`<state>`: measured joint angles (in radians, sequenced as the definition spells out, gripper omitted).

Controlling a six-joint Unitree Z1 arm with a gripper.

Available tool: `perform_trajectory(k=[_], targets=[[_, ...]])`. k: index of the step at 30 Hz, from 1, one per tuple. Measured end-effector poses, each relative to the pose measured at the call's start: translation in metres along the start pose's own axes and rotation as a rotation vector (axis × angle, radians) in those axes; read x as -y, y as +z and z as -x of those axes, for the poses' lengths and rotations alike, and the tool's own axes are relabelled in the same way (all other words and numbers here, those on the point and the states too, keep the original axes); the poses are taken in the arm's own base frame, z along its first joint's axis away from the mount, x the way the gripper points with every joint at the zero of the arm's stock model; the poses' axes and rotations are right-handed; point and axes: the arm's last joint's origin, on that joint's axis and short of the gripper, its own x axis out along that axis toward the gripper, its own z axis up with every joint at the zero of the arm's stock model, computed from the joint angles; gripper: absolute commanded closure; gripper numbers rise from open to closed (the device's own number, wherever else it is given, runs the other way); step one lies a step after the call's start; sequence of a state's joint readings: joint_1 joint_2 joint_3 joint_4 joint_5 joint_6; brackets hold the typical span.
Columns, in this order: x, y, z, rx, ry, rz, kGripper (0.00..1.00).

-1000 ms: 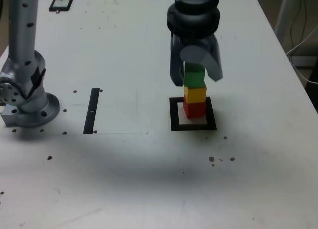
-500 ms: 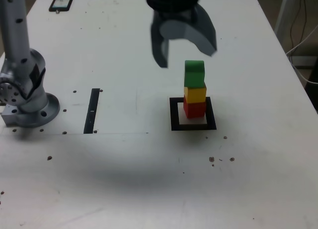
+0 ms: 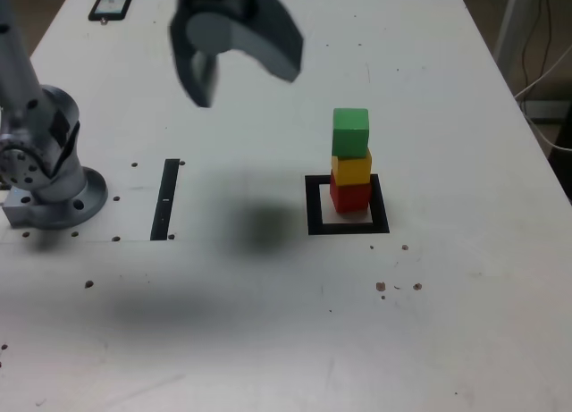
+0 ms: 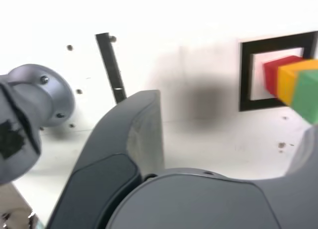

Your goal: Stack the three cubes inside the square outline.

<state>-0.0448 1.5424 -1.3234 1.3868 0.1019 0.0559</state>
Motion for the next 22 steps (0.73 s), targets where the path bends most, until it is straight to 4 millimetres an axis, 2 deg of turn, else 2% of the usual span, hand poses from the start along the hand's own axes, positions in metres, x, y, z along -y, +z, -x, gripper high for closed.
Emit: perform_trajectory(k=[14, 19, 22], targets=[[0.014, -0.07, -0.076, -0.121, -0.049, -0.003, 0.0], [0.019, -0.079, -0.087, -0.159, -0.054, 0.028, 0.0], [0.024, -0.078, -0.091, -0.183, -0.05, 0.042, 0.0]])
